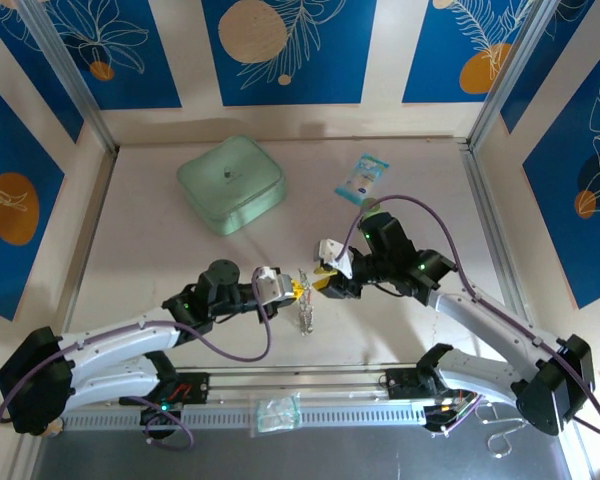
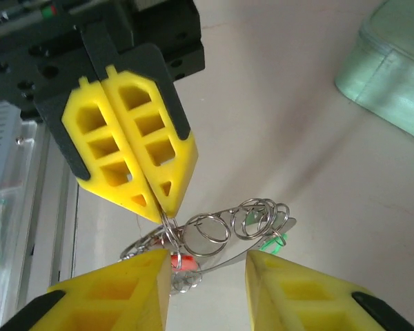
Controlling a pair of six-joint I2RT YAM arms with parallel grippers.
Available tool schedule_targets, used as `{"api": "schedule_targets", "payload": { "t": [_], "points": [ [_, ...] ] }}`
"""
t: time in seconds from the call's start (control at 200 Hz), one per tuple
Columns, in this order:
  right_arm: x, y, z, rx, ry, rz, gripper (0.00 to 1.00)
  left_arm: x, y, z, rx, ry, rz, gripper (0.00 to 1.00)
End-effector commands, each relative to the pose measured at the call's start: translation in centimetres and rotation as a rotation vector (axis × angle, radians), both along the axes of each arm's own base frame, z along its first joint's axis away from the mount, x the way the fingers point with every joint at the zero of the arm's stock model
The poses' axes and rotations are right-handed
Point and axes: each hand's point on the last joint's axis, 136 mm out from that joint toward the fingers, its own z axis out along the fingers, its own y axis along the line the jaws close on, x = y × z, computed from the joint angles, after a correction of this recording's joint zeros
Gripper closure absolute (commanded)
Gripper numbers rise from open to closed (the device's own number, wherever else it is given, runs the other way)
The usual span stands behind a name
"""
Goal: Put the keys on the keyring
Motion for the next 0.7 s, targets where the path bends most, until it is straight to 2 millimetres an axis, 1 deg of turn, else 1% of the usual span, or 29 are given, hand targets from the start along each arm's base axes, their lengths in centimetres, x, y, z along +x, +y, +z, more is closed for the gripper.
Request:
{"api": "schedule_targets", "payload": {
  "t": [0.0,0.065,0.125,0.255,0.36,0.465,0.615,0.695],
  "points": [
    [0.0,0.0,0.6,0.057,0.126,-0.128,0.65,0.2,-0.1,2.1,-0.087,-0.036,0.018,1.00],
    [-0.3,-0.2,0.6,0.062,0.187,-0.182,0.65,0.3,-0.1,2.1,-0.092,-0.034,0.023,1.00],
    [-1.0,-0.1,0.3,0.066,0.234,-0.188,0.65,0.3,-0.1,2.3,-0.101,-0.040,0.023,1.00],
    [-1.5,-0.6,-0.7,0.087,0.233,-0.205,0.64,0.1,-0.1,2.4,-0.120,-0.050,0.015,1.00],
    [-1.7,-0.7,-1.0,0.136,0.220,-0.180,0.62,-0.2,-0.1,2.5,-0.133,-0.058,0.003,1.00],
    [-1.6,-0.7,-1.4,0.171,0.239,-0.163,0.62,-0.3,-0.1,2.7,-0.147,-0.065,-0.004,1.00],
    [-1.7,-0.1,-1.4,0.215,0.246,-0.109,0.62,-0.6,-0.2,2.8,-0.156,-0.071,-0.021,1.00],
    [-1.7,0.0,-1.1,0.243,0.246,-0.082,0.63,-0.7,-0.2,2.8,-0.155,-0.074,-0.026,1.00]
  ]
}}
